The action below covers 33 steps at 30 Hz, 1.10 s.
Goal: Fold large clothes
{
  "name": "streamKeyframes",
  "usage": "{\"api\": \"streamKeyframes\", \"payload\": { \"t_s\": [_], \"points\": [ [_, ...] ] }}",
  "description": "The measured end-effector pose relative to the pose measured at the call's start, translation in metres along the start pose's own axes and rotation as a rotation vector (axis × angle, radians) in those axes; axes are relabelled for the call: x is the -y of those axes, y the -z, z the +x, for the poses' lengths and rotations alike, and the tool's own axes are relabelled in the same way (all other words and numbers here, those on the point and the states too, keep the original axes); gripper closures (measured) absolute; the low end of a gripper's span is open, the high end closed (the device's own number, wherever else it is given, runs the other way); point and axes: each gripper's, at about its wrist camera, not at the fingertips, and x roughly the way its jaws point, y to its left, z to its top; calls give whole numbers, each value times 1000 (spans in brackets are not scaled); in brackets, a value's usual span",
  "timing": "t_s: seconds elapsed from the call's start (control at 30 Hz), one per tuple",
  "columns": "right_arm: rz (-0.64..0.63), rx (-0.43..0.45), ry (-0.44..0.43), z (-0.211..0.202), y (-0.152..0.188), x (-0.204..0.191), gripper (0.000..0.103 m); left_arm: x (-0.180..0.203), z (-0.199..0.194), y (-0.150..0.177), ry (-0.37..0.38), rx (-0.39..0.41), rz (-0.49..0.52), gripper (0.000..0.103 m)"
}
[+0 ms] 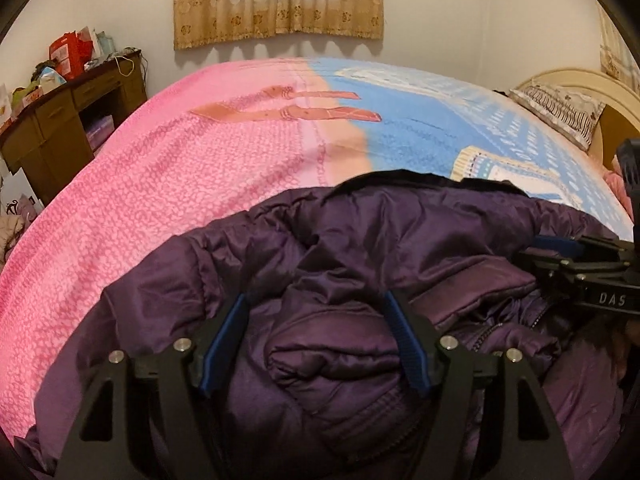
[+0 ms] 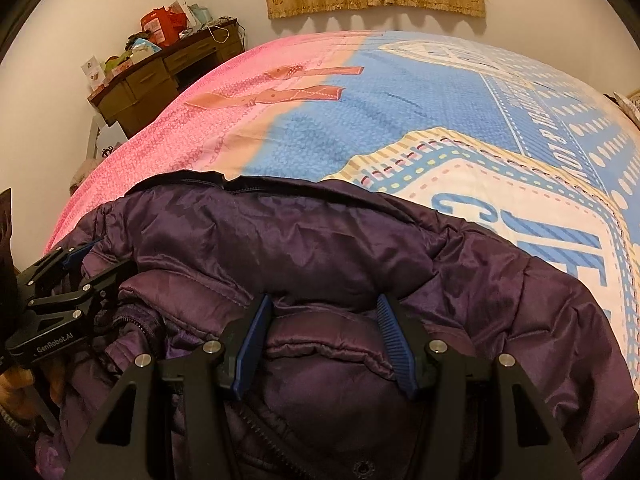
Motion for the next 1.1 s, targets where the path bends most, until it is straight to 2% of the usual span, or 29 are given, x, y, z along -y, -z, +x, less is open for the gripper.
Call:
{"api": "streamKeyframes", "payload": {
  "t_s": [0.23,0.6,1.1],
  "points": [
    [-44,-17,52,3,-1,-8,46,5,3,0,-18,-9,11,28],
    [-73,-28,90,5,-2,-14,46,6,4,0,-26,-9,17,28],
    [-111,-42,141,7,-2,-22,46,10,8,-1,-65,-16,31,22]
  ]
}}
